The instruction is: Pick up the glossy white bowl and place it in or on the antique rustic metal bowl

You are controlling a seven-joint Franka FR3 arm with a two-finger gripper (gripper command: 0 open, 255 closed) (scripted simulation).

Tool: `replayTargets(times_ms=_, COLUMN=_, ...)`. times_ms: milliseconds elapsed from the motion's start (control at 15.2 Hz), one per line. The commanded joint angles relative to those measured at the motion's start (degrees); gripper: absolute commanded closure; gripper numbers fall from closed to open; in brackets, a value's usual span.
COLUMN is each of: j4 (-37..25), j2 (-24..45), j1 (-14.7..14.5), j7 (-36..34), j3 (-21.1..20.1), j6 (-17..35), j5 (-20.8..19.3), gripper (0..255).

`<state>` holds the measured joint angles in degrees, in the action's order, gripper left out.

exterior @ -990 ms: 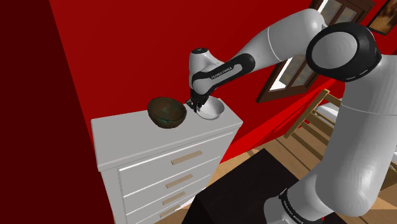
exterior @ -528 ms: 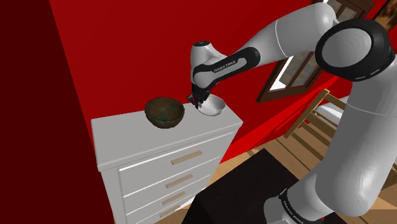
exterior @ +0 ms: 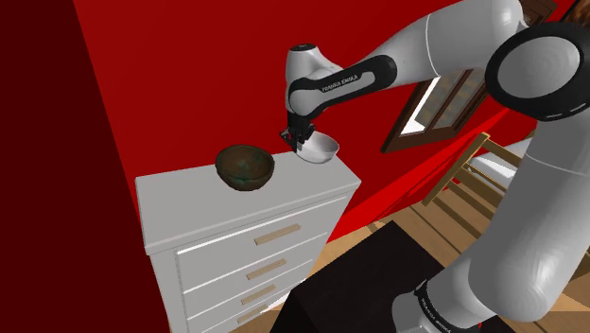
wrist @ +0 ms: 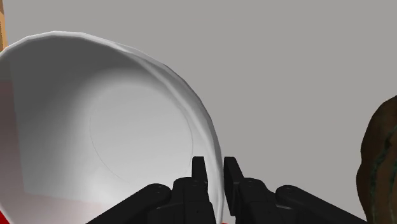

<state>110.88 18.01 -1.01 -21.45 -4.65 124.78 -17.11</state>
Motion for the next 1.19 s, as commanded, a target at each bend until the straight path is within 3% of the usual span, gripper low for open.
replayTargets(times_ms=0, j4=-0.24, j2=-1.03, j1=0.08, j7=0.46, j3=-0.08, j6=-1.21, j5=0.31, gripper=255)
replayTargets(times_ms=1122, j4=-6.00, j2=-6.36, j1=0.10, j7=3.50, j3=-0.61, j6=-11.96, j5=2.35, gripper=255)
